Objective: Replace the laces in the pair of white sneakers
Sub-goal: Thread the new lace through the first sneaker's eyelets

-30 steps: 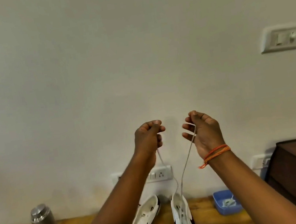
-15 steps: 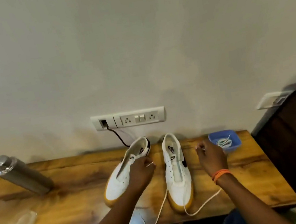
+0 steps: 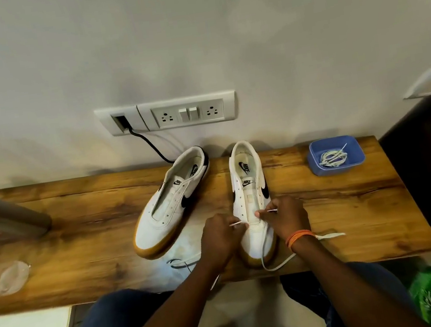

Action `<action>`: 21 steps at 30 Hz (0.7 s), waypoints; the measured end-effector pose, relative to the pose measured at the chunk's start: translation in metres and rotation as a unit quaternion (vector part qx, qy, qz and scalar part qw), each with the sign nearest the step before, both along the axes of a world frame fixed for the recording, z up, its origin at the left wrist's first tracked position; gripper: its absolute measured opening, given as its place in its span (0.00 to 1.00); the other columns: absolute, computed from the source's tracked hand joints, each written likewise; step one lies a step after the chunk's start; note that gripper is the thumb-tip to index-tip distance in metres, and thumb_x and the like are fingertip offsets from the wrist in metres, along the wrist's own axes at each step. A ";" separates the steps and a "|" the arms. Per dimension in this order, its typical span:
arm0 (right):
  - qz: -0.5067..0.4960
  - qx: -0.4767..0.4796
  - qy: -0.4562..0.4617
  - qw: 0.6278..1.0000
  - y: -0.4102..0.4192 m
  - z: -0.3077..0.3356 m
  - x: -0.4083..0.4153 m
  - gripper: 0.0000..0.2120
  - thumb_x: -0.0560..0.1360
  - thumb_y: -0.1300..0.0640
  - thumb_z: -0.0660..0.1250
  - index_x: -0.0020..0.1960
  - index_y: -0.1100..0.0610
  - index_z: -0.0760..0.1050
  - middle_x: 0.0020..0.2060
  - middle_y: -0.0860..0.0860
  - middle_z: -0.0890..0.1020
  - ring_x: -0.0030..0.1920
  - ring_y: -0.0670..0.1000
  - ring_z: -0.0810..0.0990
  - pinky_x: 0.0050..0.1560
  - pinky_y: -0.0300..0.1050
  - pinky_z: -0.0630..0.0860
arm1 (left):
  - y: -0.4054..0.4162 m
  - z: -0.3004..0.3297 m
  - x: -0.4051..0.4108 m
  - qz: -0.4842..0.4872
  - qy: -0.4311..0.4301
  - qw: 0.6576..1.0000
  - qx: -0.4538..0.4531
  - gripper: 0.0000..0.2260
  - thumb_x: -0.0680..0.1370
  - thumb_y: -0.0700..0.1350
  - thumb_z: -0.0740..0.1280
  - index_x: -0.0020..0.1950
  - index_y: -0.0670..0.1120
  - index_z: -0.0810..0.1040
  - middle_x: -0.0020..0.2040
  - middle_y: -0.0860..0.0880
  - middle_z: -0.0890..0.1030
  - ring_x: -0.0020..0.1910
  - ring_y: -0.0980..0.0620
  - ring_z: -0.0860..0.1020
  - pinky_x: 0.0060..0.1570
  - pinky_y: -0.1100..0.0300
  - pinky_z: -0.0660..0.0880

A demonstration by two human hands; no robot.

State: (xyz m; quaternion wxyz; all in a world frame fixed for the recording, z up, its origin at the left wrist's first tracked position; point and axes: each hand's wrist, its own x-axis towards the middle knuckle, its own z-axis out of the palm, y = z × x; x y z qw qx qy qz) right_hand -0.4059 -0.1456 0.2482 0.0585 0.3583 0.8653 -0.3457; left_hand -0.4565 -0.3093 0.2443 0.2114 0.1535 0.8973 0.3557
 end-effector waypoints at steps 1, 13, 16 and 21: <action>0.004 0.006 -0.002 1.000 -0.001 -0.001 0.000 0.13 0.69 0.44 0.76 0.42 0.54 0.83 0.41 0.50 0.85 0.45 0.52 0.82 0.48 0.46 0.77 | 0.001 -0.001 0.002 -0.008 0.010 1.000 -0.015 0.09 0.74 0.50 0.71 0.40 0.45 0.84 0.35 0.48 0.82 0.36 0.53 0.79 0.31 0.63 0.68; 0.065 0.032 0.017 0.997 -0.004 0.001 0.001 0.08 0.74 0.51 0.72 0.41 0.55 0.84 0.39 0.52 0.86 0.43 0.52 0.83 0.46 0.45 0.78 | -0.024 0.003 -0.022 -0.004 -0.010 1.000 -0.018 0.11 0.69 0.43 0.70 0.27 0.44 0.78 0.25 0.48 0.76 0.25 0.55 0.73 0.29 0.58 0.70; 0.054 -0.002 0.027 0.998 0.000 0.000 0.002 0.06 0.73 0.54 0.73 0.41 0.56 0.83 0.39 0.52 0.85 0.42 0.51 0.82 0.46 0.45 0.78 | -0.028 0.007 -0.022 -0.029 -0.036 0.999 -0.019 0.07 0.71 0.43 0.71 0.35 0.42 0.83 0.32 0.45 0.81 0.31 0.53 0.76 0.34 0.58 0.72; -0.039 -0.075 0.084 0.993 0.001 0.020 0.008 0.08 0.75 0.64 0.66 0.42 0.59 0.84 0.35 0.49 0.83 0.38 0.48 0.79 0.44 0.39 0.70 | -0.027 0.015 -0.027 0.031 -0.053 0.996 0.063 0.06 0.79 0.42 0.64 0.46 0.43 0.81 0.40 0.48 0.80 0.39 0.52 0.77 0.43 0.53 0.77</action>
